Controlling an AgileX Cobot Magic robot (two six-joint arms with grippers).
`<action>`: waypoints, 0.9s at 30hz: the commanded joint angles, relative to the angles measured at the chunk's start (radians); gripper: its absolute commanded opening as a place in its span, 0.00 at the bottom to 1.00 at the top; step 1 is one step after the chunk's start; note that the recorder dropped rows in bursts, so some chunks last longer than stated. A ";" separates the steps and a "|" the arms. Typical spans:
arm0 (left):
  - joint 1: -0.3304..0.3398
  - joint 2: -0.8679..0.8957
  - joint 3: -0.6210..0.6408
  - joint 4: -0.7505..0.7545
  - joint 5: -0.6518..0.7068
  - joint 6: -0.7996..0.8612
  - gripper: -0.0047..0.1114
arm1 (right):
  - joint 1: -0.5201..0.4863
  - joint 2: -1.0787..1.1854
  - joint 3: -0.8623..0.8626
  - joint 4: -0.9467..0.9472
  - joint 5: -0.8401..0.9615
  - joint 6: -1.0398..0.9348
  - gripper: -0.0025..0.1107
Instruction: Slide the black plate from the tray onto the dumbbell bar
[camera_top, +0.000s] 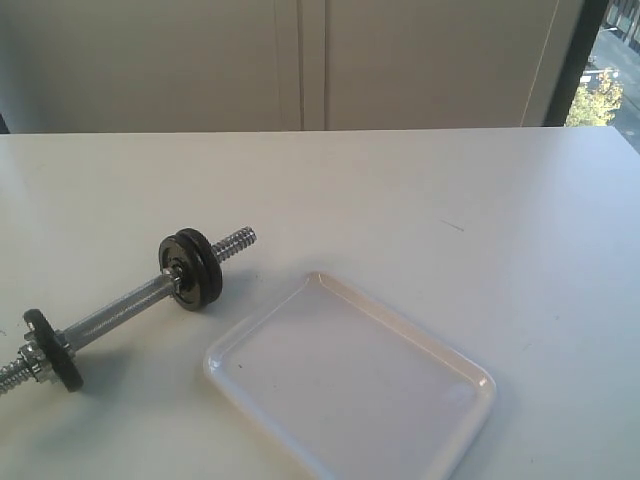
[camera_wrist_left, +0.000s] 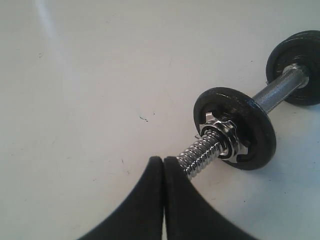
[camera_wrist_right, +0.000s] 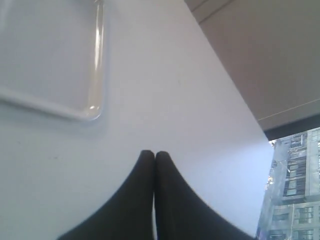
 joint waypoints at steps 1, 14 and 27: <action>0.002 -0.005 0.004 0.000 -0.005 0.000 0.04 | -0.003 -0.037 0.131 -0.022 -0.047 -0.023 0.02; 0.002 -0.005 0.004 0.000 -0.005 0.007 0.04 | -0.003 -0.037 0.281 -0.032 -0.591 0.026 0.02; 0.002 -0.005 0.004 0.000 -0.005 0.007 0.04 | -0.102 -0.037 0.281 -0.090 -0.591 0.026 0.02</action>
